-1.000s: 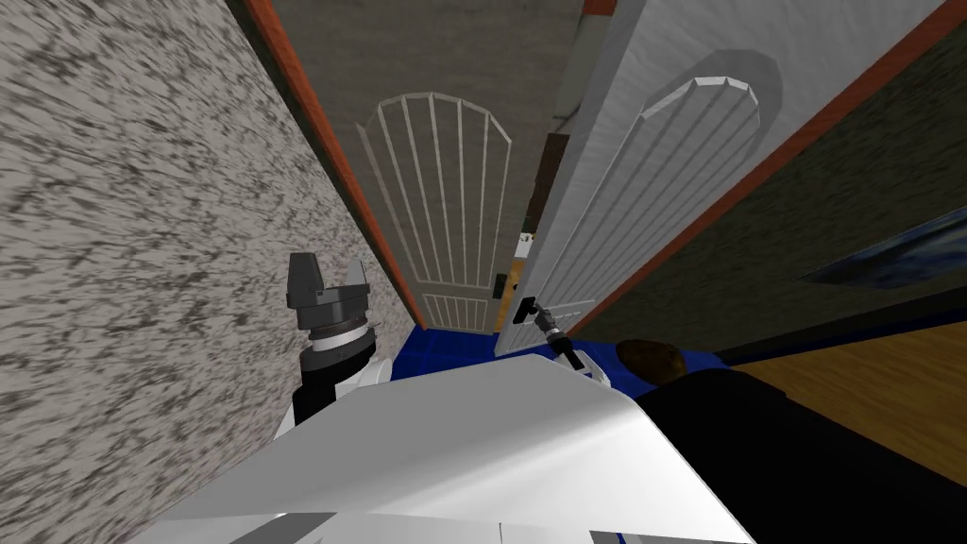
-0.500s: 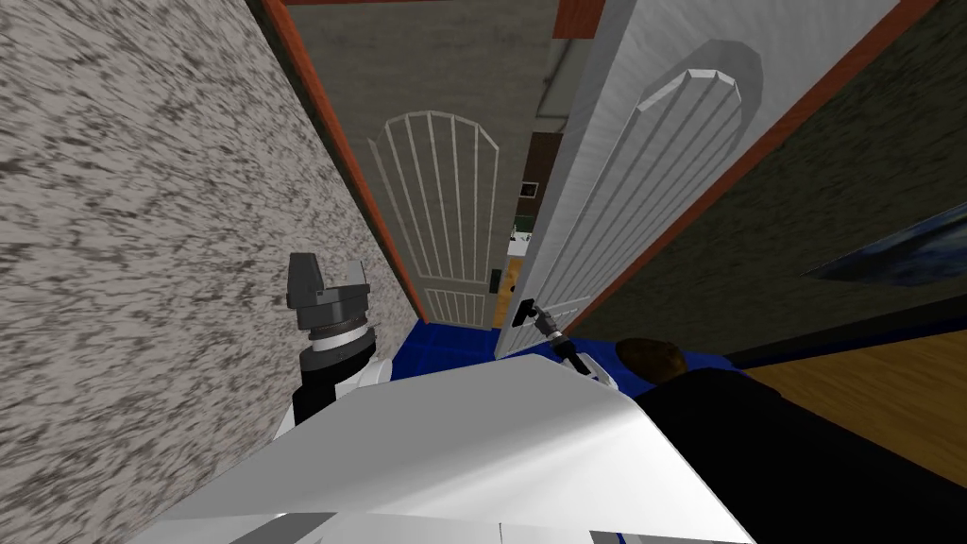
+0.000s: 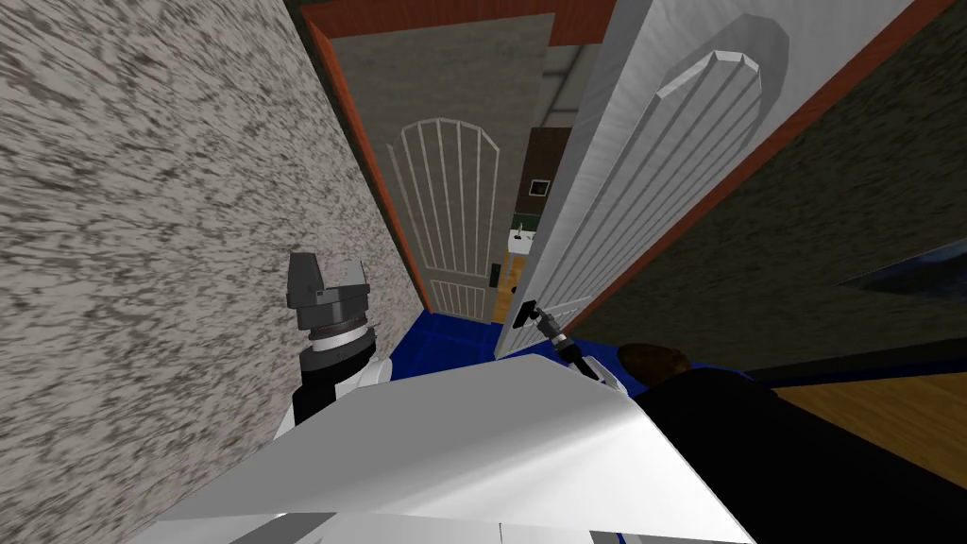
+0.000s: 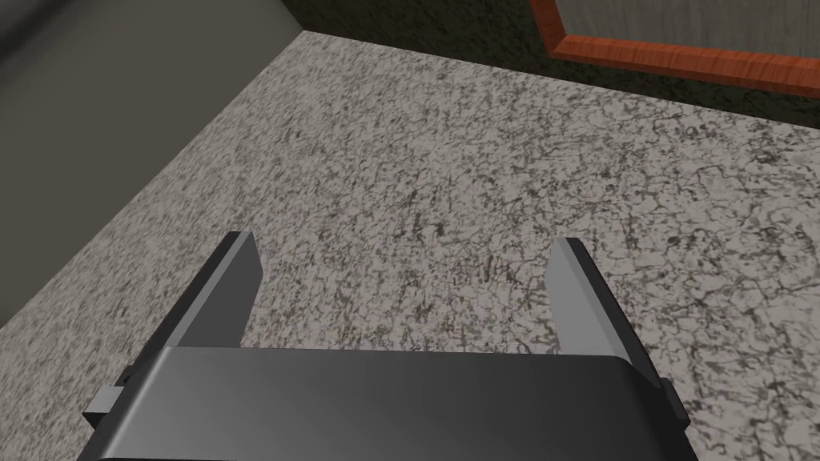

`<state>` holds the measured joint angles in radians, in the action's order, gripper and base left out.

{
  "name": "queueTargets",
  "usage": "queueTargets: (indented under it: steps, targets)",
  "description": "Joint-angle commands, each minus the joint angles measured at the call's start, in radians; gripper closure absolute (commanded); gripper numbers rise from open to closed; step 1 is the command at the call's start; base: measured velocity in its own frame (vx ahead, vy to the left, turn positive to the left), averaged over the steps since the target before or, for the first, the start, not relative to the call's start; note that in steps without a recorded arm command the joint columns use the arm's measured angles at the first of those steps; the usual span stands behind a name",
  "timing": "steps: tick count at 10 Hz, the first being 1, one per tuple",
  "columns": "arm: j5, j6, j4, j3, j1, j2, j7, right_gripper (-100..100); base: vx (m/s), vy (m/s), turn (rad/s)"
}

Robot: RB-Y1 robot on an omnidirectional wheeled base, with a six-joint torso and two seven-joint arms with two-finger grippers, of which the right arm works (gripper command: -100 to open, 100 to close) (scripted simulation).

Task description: Pull the door open

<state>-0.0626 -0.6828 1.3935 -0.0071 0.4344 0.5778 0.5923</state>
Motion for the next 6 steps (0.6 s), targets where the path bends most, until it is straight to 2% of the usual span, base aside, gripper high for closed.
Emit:
queueTargets:
  steps: [1, 4, 5, 6]
  targets:
    - [-0.007, -0.034, -0.005, 0.016, 0.014, 0.008, 0.012, 100, -0.194, -0.115, 0.143]
    - [-0.011, -0.071, -0.010, 0.023, 0.030, 0.026, 0.028, 100, -0.183, -0.082, 0.109]
    - [-0.007, -0.053, -0.009, 0.011, 0.025, 0.028, 0.024, 100, -0.068, -0.035, 0.000]
    - [-0.010, -0.074, -0.021, 0.014, 0.030, 0.037, 0.032, 100, -0.156, -0.040, 0.144]
